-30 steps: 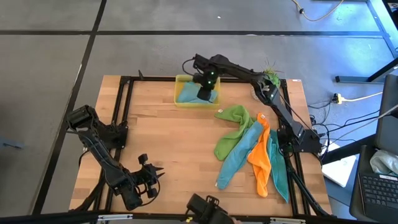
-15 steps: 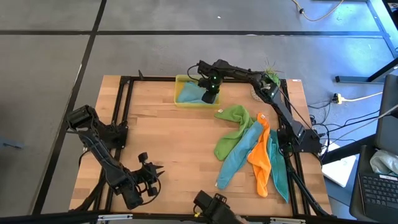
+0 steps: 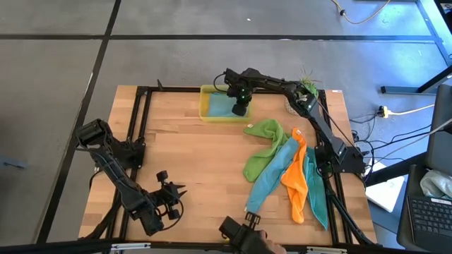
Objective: Fold microfiber towels
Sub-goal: Put the blue folded cloth into the yellow bin, then fold the green cloth
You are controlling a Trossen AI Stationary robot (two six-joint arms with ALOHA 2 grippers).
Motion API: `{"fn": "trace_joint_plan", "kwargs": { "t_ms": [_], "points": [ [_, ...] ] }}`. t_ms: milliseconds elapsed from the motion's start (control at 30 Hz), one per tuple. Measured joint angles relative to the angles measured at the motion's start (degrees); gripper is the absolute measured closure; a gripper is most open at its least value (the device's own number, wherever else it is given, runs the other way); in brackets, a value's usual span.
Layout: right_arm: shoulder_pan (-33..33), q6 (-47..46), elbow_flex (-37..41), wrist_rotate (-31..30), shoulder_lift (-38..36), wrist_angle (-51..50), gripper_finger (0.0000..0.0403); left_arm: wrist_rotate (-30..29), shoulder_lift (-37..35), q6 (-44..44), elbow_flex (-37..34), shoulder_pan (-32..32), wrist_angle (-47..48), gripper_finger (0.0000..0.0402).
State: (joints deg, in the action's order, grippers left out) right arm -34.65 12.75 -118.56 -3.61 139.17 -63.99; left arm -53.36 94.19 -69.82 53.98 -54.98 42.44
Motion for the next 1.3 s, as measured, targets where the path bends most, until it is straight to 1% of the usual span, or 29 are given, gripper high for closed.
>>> {"fn": "trace_joint_plan", "kwargs": {
  "t_ms": [67, 200, 267, 400, 533, 567, 633, 700, 767, 833, 933, 1067, 1133, 1200, 1300],
  "points": [
    [0.1, 0.3, 0.0, -2.6, 0.0, 0.3, 0.0393, 0.0, 0.0, 0.0, 0.0, 0.0, 0.0, 0.0324],
    [0.5, 1.4, -0.6, -2.5, 0.0, 0.1, 0.0393, 0.0, 0.0, 0.0, 0.0, 0.0, 0.0, 0.0324],
    [0.9, 1.3, -2.7, -1.1, 0.0, -1.1, 0.0393, 0.0, 0.0, 0.0, 0.0, 0.0, 0.1, 0.0324],
    [1.9, 1.3, -8.7, 4.2, -0.2, -4.4, 0.0389, 0.0, 0.0, 0.0, 0.0, 0.2, 0.2, 0.0324],
    [3.4, 1.2, -16.7, 5.2, -0.5, -11.3, 0.0360, 0.0, 0.0, 0.0, 0.0, 0.2, 0.3, 0.0324],
    [3.9, 1.0, -15.7, 5.3, -2.1, -11.9, 0.0352, 0.0, 0.0, 0.0, 0.0, 0.2, 0.6, 0.0324],
    [5.3, 0.1, -11.5, 6.6, -5.8, -14.5, 0.0338, 0.0, 0.0, 1.0, 0.0, 0.2, 0.6, 0.0324],
    [7.3, -1.1, -7.5, 6.5, -8.9, -18.5, 0.0332, 0.0, 0.0, 1.2, 0.0, 0.1, 0.5, 0.0324],
    [9.8, -2.5, -2.7, 3.6, -11.7, -20.7, 0.0330, 0.0, 0.0, 1.1, 0.0, 0.0, 0.4, 0.0324],
    [12.3, -3.6, 2.3, 1.3, -14.6, -19.4, 0.0329, 0.0, 0.0, 1.1, 0.0, -0.1, 0.3, 0.0324],
    [15.1, -6.1, 12.1, 1.1, -20.5, -14.1, 0.0332, 0.1, 0.0, 0.9, 0.0, -0.4, -0.9, 0.0324],
    [17.5, -9.2, 29.3, 5.4, -27.6, -3.2, 0.0339, 0.1, 0.0, 1.0, 0.0, -1.3, -3.5, 0.0324],
    [18.6, -10.7, 36.8, 6.2, -31.6, 3.4, 0.0342, -0.2, 0.0, 1.0, 0.0, -1.6, -3.9, 0.0324],
    [20.0, -11.0, 42.8, 6.2, -34.7, 7.9, 0.0344, -1.2, 0.0, 1.0, 0.0, -1.8, -4.0, 0.0324],
    [22.3, -11.5, 48.6, 6.7, -37.7, 11.3, 0.0344, -2.3, 0.0, 1.0, 0.0, -1.5, -4.1, 0.0324]
  ]
}}
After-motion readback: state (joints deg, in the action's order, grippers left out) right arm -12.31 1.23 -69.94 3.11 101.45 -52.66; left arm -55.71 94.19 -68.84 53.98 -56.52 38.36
